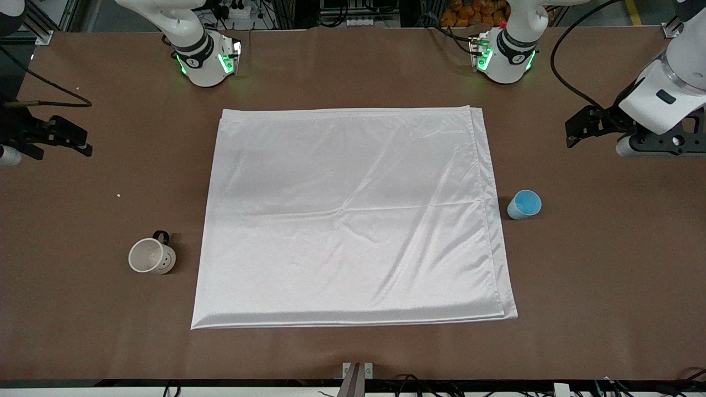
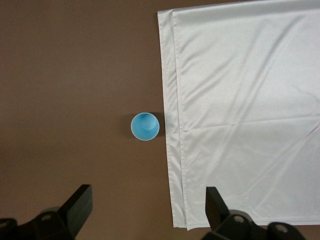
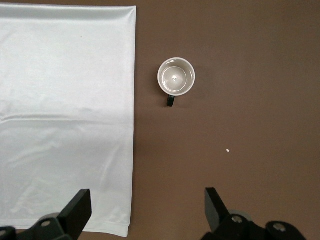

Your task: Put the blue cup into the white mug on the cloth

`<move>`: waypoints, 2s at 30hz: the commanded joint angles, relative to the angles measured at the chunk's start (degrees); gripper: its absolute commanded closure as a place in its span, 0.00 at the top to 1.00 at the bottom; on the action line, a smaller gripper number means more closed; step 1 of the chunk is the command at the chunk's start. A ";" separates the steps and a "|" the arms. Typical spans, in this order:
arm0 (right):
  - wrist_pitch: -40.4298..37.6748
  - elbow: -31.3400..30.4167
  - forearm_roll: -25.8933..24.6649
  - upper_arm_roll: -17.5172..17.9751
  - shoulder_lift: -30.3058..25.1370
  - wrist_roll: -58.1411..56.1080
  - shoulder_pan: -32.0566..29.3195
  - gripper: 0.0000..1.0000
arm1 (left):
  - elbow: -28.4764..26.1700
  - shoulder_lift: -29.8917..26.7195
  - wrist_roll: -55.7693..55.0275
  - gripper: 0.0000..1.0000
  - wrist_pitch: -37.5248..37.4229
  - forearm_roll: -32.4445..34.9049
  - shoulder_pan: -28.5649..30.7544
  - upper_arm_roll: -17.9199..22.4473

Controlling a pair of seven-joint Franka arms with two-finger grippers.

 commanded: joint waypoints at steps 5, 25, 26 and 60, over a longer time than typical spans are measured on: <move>0.42 -1.37 0.41 0.20 -1.40 0.51 -0.13 1.00 | 0.97 0.41 -1.07 1.00 0.05 0.78 -0.16 -0.07; -0.02 -1.37 0.41 0.20 -1.14 0.51 -0.13 1.00 | 1.50 2.07 -0.98 1.00 0.05 0.95 -0.24 -0.07; -0.02 -1.29 0.32 0.20 -1.05 0.43 -0.13 1.00 | 1.58 3.12 -0.98 1.00 0.05 1.13 -0.24 -0.07; 23.96 -20.79 0.23 0.11 4.04 0.87 -0.22 1.00 | -15.11 3.75 -1.07 1.00 16.21 1.30 0.11 -0.16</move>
